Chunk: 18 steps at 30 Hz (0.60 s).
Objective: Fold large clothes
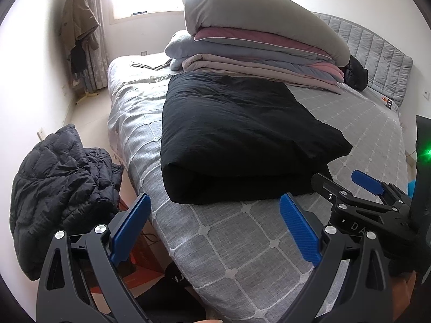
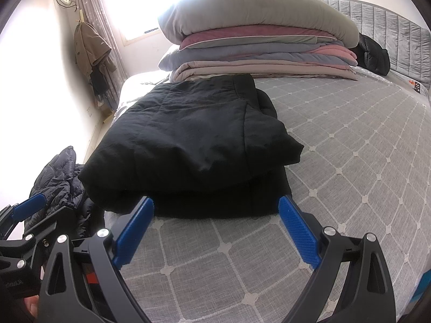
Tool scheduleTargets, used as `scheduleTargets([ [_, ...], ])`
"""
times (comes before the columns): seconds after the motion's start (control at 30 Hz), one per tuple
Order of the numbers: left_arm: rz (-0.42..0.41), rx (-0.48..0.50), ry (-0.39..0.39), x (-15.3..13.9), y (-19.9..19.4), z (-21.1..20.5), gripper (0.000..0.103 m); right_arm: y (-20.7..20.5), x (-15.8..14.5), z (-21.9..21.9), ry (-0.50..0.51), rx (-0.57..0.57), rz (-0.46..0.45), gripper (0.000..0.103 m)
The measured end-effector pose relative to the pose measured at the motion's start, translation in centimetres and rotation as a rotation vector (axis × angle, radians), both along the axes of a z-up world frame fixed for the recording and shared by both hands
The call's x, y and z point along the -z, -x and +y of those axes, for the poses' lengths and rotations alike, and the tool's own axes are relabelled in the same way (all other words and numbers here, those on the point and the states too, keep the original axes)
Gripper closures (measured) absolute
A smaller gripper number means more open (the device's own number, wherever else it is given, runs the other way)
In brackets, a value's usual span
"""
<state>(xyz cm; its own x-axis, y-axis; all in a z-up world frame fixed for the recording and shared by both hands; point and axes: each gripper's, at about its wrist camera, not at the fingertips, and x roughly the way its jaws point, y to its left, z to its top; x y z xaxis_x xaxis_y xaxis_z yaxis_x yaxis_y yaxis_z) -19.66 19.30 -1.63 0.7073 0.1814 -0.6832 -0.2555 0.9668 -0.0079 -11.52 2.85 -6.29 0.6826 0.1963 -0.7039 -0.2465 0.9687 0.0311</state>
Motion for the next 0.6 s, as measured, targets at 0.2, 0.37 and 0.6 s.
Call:
scheduleTargets([
  [0.2,0.003,0.002,0.004,0.05,-0.11,-0.06,0.010,-0.03,-0.01,-0.50,0.000,-0.001,0.004,0.012],
  [0.37,0.002,0.006,0.002,0.01,-0.15,-0.24,0.010,0.04,-0.10,-0.81,-0.004,0.001,0.005,0.012],
  [0.6,-0.001,-0.002,0.020,0.00,-0.15,0.09,0.010,0.07,-0.16,-0.96,-0.003,0.000,0.005,0.012],
])
